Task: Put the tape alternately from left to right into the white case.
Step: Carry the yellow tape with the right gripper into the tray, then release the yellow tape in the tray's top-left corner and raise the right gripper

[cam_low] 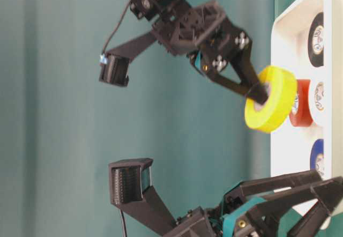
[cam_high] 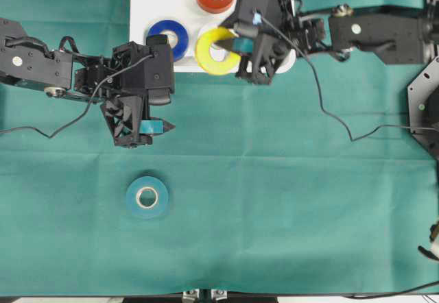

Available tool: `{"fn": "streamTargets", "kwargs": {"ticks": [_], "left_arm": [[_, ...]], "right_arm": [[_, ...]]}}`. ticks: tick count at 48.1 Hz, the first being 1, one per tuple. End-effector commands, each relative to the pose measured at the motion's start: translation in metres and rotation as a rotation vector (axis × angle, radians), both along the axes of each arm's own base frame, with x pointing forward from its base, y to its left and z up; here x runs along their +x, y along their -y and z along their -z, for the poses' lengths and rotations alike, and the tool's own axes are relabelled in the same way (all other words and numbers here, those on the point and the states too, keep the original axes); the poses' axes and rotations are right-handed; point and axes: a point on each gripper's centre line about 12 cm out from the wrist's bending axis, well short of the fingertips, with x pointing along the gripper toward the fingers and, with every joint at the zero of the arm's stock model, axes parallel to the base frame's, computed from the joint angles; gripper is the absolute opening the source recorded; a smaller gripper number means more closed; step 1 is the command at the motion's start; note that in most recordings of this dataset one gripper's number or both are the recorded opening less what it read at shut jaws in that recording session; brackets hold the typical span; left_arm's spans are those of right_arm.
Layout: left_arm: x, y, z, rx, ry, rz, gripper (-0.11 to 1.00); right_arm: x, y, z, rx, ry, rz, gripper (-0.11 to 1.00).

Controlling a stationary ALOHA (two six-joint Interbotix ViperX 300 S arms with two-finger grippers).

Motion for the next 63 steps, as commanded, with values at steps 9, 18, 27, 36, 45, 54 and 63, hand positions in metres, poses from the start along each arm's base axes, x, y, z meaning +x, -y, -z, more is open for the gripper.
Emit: {"fn": "streamTargets", "kwargs": {"ticks": [9,18,27,36,45,54,63], "left_arm": [[0.004,0.001,-0.010,0.000,0.048,0.003,0.81],[0.003,0.002,-0.008,-0.002,0.043,0.005,0.81],[0.002,0.002,-0.007,-0.001,0.041,0.005,0.81],[0.001,0.003,-0.005,-0.001,0.048,0.006,0.81],[-0.001,0.003,-0.003,-0.001,0.044,0.006,0.81],[-0.001,0.002,-0.004,-0.001,0.049,0.004,0.81],[-0.001,0.003,-0.003,-0.001,0.046,0.006,0.81]], "right_arm": [[0.025,0.030,-0.015,-0.068,0.069,-0.016,0.27],[0.037,0.046,-0.012,-0.085,0.085,-0.022,0.27],[0.041,0.065,-0.004,-0.089,0.089,-0.008,0.27],[0.043,0.078,0.005,-0.075,0.095,-0.003,0.27],[0.044,0.082,0.014,-0.092,0.081,-0.024,0.27],[0.046,0.082,0.012,-0.111,0.088,-0.044,0.27],[0.047,0.083,0.011,-0.114,0.092,-0.045,0.27]]}}
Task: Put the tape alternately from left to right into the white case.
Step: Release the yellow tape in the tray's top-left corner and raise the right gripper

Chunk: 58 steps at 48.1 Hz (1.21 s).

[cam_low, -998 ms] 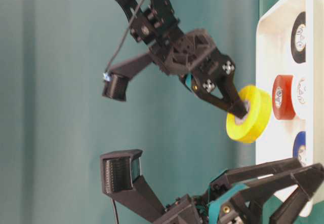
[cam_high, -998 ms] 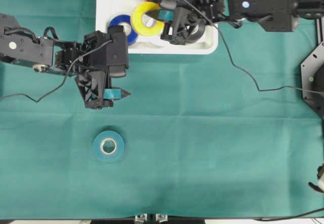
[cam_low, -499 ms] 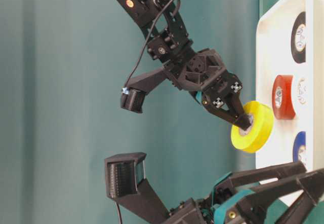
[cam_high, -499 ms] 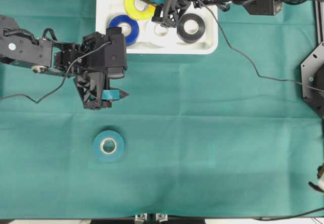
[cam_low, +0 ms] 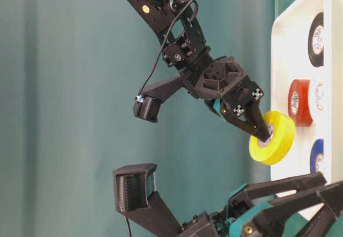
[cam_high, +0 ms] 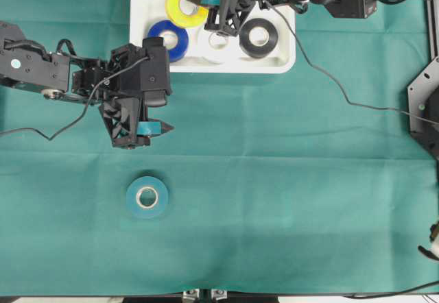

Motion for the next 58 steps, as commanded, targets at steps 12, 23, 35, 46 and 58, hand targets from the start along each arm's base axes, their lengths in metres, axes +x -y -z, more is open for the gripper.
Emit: {"fn": "streamTargets", "kwargs": {"ticks": [12,23,35,46,58], "left_arm": [[0.002,0.002,-0.009,-0.002,0.031,0.004,0.81],[0.003,0.001,-0.009,-0.002,0.031,0.002,0.81],[0.003,0.001,-0.010,-0.002,0.035,0.002,0.81],[0.003,0.001,-0.010,-0.002,0.034,0.002,0.81],[0.004,0.002,-0.011,-0.002,0.037,0.004,0.81]], "right_arm": [[0.004,0.002,-0.016,-0.018,0.039,-0.005,0.68],[0.003,0.001,-0.014,-0.014,0.033,-0.004,0.82],[-0.002,-0.001,-0.010,-0.005,0.021,-0.002,0.82],[-0.010,-0.015,-0.017,-0.004,0.027,-0.024,0.82],[-0.020,-0.044,-0.022,0.002,0.026,-0.075,0.81]]}}
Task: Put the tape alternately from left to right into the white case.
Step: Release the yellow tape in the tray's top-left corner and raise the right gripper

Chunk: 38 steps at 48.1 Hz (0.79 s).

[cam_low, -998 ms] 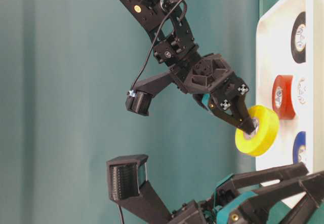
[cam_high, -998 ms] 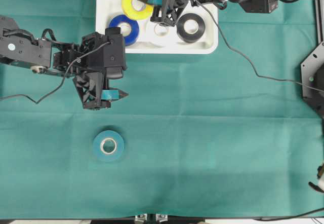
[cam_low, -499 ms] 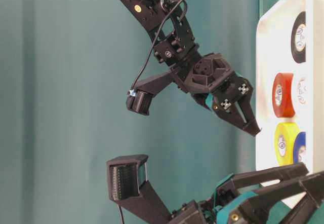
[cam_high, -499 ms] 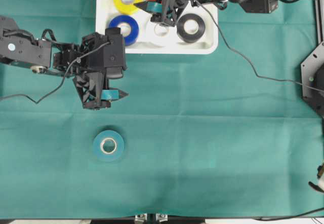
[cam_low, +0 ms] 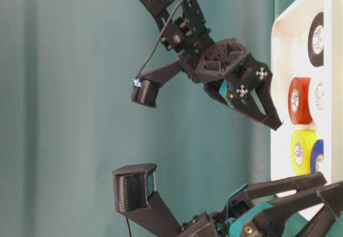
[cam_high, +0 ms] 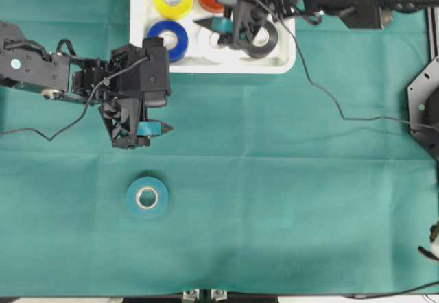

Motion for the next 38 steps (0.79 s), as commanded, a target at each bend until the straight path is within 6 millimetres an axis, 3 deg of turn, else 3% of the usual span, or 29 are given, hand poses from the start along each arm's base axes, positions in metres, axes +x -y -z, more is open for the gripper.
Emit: {"fn": "streamTargets", "kwargs": {"ticks": [1,17,38], "left_arm": [[0.004,0.001,-0.009,-0.002,0.032,0.000,0.81],[0.003,0.001,-0.008,-0.002,0.028,0.000,0.81],[0.003,0.001,-0.009,-0.002,0.032,0.002,0.81]], "right_arm": [[0.000,-0.014,-0.021,-0.013,0.048,-0.032,0.81],[-0.004,-0.064,-0.025,-0.006,0.047,-0.140,0.81],[-0.017,-0.124,-0.011,0.019,0.001,-0.271,0.81]]}}
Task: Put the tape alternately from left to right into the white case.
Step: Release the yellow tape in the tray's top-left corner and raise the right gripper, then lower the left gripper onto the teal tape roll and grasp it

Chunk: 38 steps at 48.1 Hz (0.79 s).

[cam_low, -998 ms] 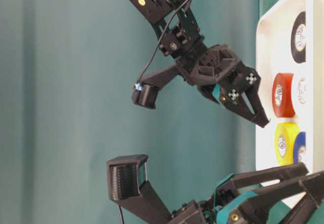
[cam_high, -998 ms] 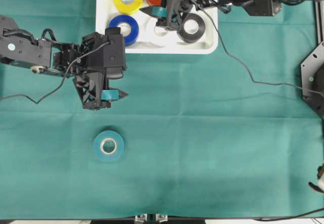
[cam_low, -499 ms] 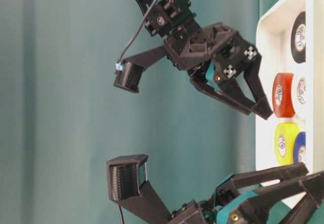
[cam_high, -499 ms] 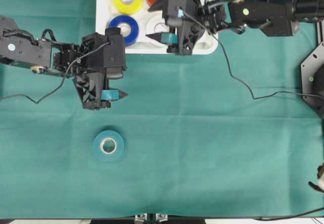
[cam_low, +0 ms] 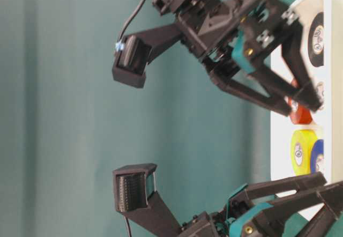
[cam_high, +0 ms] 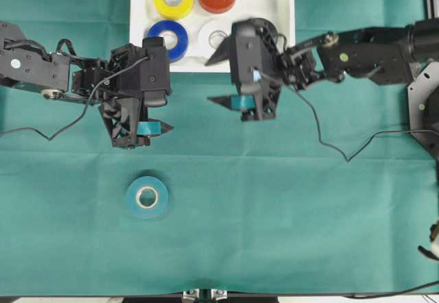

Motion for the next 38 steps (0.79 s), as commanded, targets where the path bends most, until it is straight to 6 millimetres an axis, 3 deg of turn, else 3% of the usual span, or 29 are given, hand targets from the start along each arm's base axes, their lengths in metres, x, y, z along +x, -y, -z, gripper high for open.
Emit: {"fn": "streamTargets", "kwargs": {"ticks": [1,10,38], "left_arm": [[0.003,0.001,-0.010,-0.002,0.034,0.002,0.81],[0.003,0.002,-0.009,-0.002,0.032,0.004,0.81],[0.004,0.008,-0.013,-0.006,0.043,0.016,0.81]], "right_arm": [[-0.001,-0.012,-0.013,0.006,0.034,-0.025,0.81],[-0.002,-0.025,-0.011,0.009,0.027,-0.057,0.81],[-0.002,-0.026,-0.011,0.008,0.027,-0.057,0.81]]}}
